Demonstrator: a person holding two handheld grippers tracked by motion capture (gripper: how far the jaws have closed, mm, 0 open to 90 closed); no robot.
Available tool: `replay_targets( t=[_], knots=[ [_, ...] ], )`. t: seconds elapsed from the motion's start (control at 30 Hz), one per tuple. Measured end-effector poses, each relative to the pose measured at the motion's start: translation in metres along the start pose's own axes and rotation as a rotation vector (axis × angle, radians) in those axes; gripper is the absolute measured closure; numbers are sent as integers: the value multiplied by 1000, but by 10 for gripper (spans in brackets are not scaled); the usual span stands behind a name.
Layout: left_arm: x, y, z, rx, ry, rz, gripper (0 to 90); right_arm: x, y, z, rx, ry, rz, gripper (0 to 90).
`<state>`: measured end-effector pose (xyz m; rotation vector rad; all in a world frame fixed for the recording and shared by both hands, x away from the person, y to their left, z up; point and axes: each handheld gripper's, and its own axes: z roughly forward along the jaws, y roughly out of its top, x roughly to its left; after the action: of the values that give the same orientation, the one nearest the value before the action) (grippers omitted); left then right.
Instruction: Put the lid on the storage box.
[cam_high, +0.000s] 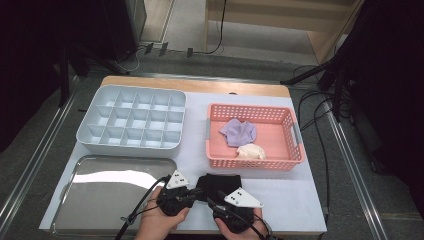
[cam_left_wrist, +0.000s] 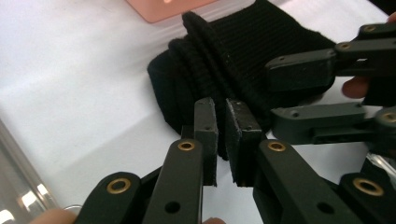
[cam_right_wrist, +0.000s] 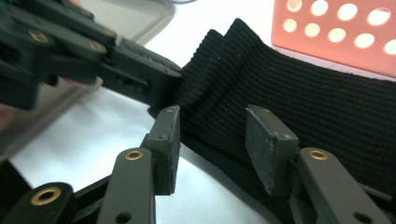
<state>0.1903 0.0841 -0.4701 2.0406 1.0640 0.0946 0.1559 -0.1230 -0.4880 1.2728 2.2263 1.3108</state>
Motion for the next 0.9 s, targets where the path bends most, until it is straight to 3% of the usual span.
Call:
replay_targets(
  t=[0.13, 0.2, 0.27, 0.37, 0.5, 0.57, 0.7, 0.8, 0.9],
  knots=[
    [6, 0, 2, -2, -1, -14, 856, 6, -2, 4, 12, -78, -59, 765],
    [7, 1, 2, 2, -2, -15, 860, 3, 0, 4, 20, -82, -42, 866],
    [7, 1, 1, 4, -2, -12, 861, -2, 2, 2, 16, -59, -4, 884],
    [8, 1, 2, 0, -10, -25, 862, -1, 4, -2, -12, -52, -16, 887],
    [9, 1, 2, -4, -17, -43, 861, 12, 8, -7, -68, -14, -62, 886],
    [8, 1, 1, -4, -10, -37, 854, 17, 7, -2, -47, -24, -72, 886],
    [9, 3, -6, -26, 16, -45, 797, 14, 2, 9, -1, -28, -40, 877],
    [11, 5, -12, -79, 25, -73, 726, 12, 2, 9, -2, 1, -42, 799],
    [6, 6, -12, -124, 38, -61, 588, 11, 3, 1, -32, 20, -24, 675]
  ],
)
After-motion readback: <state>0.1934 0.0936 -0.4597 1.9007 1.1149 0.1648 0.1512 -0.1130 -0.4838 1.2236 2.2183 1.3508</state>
